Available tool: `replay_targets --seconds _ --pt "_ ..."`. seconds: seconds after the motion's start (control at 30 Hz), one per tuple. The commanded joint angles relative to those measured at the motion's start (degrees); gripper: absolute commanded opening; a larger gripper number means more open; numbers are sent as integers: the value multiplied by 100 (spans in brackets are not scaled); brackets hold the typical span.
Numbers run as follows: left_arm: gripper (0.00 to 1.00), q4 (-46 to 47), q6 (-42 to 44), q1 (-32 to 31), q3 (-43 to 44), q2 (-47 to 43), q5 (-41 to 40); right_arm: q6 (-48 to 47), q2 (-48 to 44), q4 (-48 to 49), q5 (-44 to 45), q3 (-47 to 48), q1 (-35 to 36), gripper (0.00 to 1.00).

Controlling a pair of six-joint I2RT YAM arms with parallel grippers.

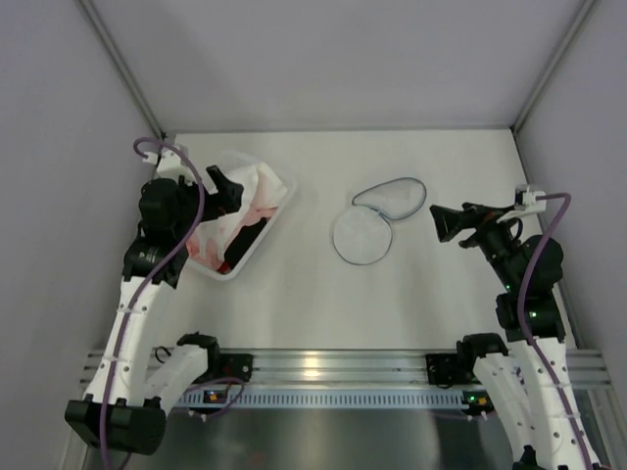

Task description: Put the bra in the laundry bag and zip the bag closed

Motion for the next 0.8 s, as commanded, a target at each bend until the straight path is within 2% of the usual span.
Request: replay_targets --seconds 0.0,0.17,0.27,0.3,0.43,0.47,0.57,0.63,0.77 --pt "98 75 255 -9 229 336 -150 170 24 29 -75 60 69 100" --pt "99 -30 334 -18 597 1030 87 144 -98 -288 -155 113 78 99" --pt "99 -56 439 -26 835 1486 -202 82 -212 -568 12 139 78 99" --pt "98 -126 483 -44 1122 1680 -655 56 -239 -604 12 113 78 99" --pt "98 -320 1149 -508 1931 2752 -1588 143 -327 -745 -23 -10 69 99" --pt "98 -355 1213 -588 2116 3224 -1670 170 -345 -780 -49 -27 69 99" --pt "97 -443 1380 -834 2671 3938 -1679 197 -406 -911 -128 -54 69 99" --pt "97 -443 1607 -1123 2874 4238 -1959 127 -450 -1166 -111 25 78 99" --pt "97 -443 1969 -1608 3111 5055 -3284 -5 -678 -1430 99 69 69 99"
